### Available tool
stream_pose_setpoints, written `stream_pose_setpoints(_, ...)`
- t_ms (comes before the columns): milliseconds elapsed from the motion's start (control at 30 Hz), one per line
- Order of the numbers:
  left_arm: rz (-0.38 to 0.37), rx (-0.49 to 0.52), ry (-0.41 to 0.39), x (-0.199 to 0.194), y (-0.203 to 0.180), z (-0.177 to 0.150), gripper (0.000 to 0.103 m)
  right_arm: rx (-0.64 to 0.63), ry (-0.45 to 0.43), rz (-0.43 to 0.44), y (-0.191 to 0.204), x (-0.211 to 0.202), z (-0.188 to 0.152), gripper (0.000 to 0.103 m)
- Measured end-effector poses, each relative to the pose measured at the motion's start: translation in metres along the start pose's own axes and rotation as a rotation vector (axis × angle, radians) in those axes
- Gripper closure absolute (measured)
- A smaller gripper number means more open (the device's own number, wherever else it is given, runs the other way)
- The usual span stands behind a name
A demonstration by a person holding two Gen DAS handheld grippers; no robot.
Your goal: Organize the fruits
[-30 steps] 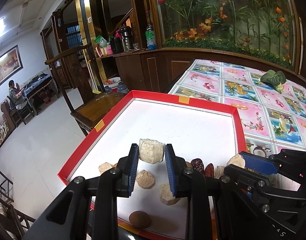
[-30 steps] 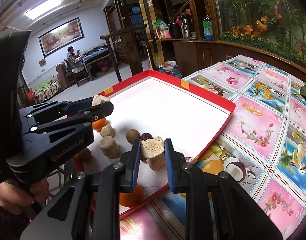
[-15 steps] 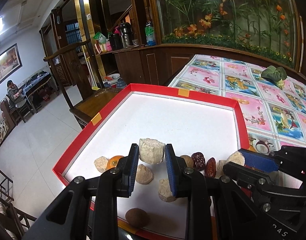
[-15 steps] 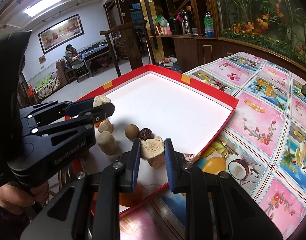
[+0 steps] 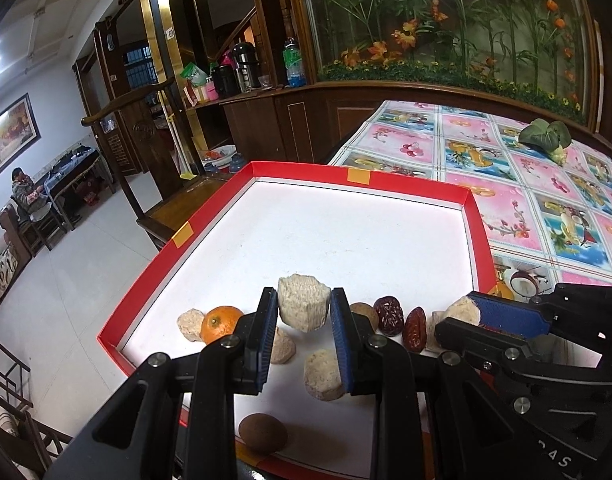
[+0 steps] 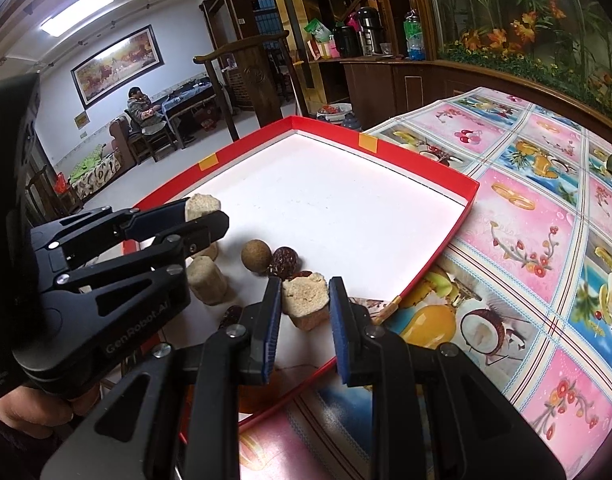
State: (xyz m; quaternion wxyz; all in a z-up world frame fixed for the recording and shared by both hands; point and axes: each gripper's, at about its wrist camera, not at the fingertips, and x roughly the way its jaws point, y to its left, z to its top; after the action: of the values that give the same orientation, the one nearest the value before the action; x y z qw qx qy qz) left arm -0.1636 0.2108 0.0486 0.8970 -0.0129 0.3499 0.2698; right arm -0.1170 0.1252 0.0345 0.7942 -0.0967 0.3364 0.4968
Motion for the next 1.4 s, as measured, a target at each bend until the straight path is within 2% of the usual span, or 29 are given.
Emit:
stream_pose_setpoints(100, 0.004, -0.002, 0.008, 0.001, 0.000, 0.000, 0.076, 0.001, 0.023, -0.005, 0.000, 0.003, 0.000, 0.076)
stream_pose_setpoints(167, 0.009, -0.001, 0.010, 0.001, 0.000, -0.001, 0.071, 0.005, 0.033, -0.004, -0.001, 0.005, 0.000, 0.075)
stream_pose_setpoints(233, 0.018, 0.002, 0.006, 0.000, -0.001, -0.002, 0.053, 0.005, 0.018, 0.004, -0.001, 0.001, 0.001, 0.073)
stream_pose_setpoints(367, 0.025, -0.011, -0.030, -0.013, 0.004, 0.000, 0.043, -0.014, -0.052, -0.023, 0.001, -0.014, 0.003, 0.055)
stream_pose_setpoints(433, 0.031, -0.019, -0.050, -0.020, 0.007, 0.001, 0.030, -0.008, -0.084, -0.019, -0.001, -0.022, 0.005, 0.055)
stream_pose_setpoints(533, 0.045, -0.022, -0.090, -0.036, 0.010, 0.002, 0.023, 0.009, -0.128, -0.035, -0.005, -0.033, 0.008, 0.054)
stream_pose_setpoints(600, 0.051, -0.018, -0.111, -0.046, 0.011, 0.002, 0.022, 0.027, -0.158, -0.055, -0.010, -0.040, 0.010, 0.053)
stream_pose_setpoints(667, 0.053, -0.014, -0.128, -0.054, 0.011, 0.003, 0.018, 0.047, -0.174, -0.077, -0.014, -0.044, 0.011, 0.049)
stream_pose_setpoints(767, 0.088, 0.004, -0.188, -0.073, 0.009, 0.000, 0.002, 0.077, -0.201, -0.123, -0.019, -0.051, 0.011, 0.049)
stream_pose_setpoints(800, 0.096, 0.005, -0.213, -0.078, 0.008, -0.001, 0.000, 0.086, -0.208, -0.130, -0.021, -0.055, 0.010, 0.049)
stream_pose_setpoints(867, 0.093, 0.006, -0.254, -0.092, 0.009, -0.005, 0.000, 0.095, -0.230, -0.158, -0.020, -0.063, 0.006, 0.048)
stream_pose_setpoints(1033, 0.085, -0.004, -0.277, -0.108, 0.013, -0.010, 0.000, 0.137, -0.275, -0.197, -0.018, -0.091, -0.006, 0.041)
stream_pose_setpoints(1200, 0.031, -0.022, -0.271, -0.119, 0.016, -0.016, 0.000, 0.177, -0.326, -0.221, -0.009, -0.125, -0.031, 0.036)
stream_pose_setpoints(1233, 0.028, -0.025, -0.280, -0.124, 0.016, -0.019, 0.000, 0.184, -0.331, -0.221, -0.007, -0.130, -0.034, 0.033)
stream_pose_setpoints(1400, -0.014, -0.032, -0.314, -0.145, 0.019, -0.025, 0.000, 0.173, -0.368, -0.250, 0.014, -0.158, -0.045, 0.031)
